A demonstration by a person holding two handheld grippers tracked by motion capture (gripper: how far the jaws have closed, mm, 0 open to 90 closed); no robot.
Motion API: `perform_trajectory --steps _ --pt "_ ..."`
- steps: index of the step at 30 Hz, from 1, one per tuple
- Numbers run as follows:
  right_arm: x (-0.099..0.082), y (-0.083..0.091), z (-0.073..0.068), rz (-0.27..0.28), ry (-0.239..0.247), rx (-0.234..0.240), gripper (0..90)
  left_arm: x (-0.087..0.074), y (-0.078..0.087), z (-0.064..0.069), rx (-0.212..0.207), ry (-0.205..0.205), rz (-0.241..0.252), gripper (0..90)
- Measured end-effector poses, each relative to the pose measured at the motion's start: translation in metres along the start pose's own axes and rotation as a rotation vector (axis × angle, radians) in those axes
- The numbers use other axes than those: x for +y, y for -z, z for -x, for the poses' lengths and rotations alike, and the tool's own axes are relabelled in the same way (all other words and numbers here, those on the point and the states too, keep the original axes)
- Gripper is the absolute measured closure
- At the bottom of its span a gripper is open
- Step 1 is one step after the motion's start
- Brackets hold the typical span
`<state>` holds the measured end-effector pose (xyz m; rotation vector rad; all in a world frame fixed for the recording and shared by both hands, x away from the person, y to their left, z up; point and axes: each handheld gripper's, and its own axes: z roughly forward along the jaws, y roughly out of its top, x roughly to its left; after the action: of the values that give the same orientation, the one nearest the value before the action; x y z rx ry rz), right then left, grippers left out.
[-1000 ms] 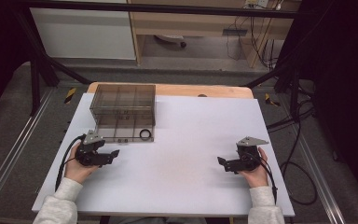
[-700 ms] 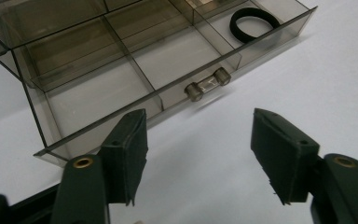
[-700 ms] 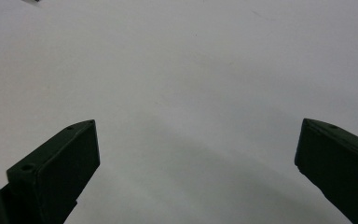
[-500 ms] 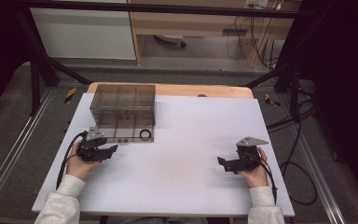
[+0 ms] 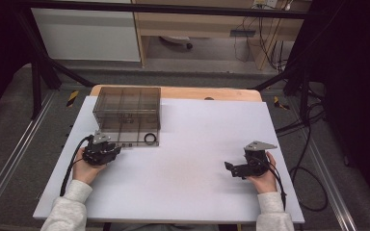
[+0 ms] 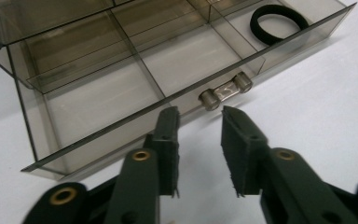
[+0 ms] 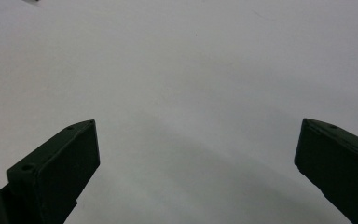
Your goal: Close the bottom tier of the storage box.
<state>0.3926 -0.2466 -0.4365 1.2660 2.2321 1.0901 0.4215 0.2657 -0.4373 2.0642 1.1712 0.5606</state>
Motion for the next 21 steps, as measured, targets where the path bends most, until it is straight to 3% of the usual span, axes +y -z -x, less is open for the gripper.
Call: perform_trajectory --steps 5,12,21 --pt "0.000 0.001 0.000 0.002 0.000 -0.002 0.6 0.000 -0.005 0.001 -0.015 0.005 0.000 80.7" --pt "0.000 0.000 -0.001 -0.002 -0.002 0.003 0.6 -0.001 -0.008 0.000 0.002 0.005 -0.009 89.7" --pt "0.000 0.000 -0.001 -0.001 -0.003 0.002 0.6 -0.001 -0.013 -0.004 0.010 0.008 -0.009 90.0"
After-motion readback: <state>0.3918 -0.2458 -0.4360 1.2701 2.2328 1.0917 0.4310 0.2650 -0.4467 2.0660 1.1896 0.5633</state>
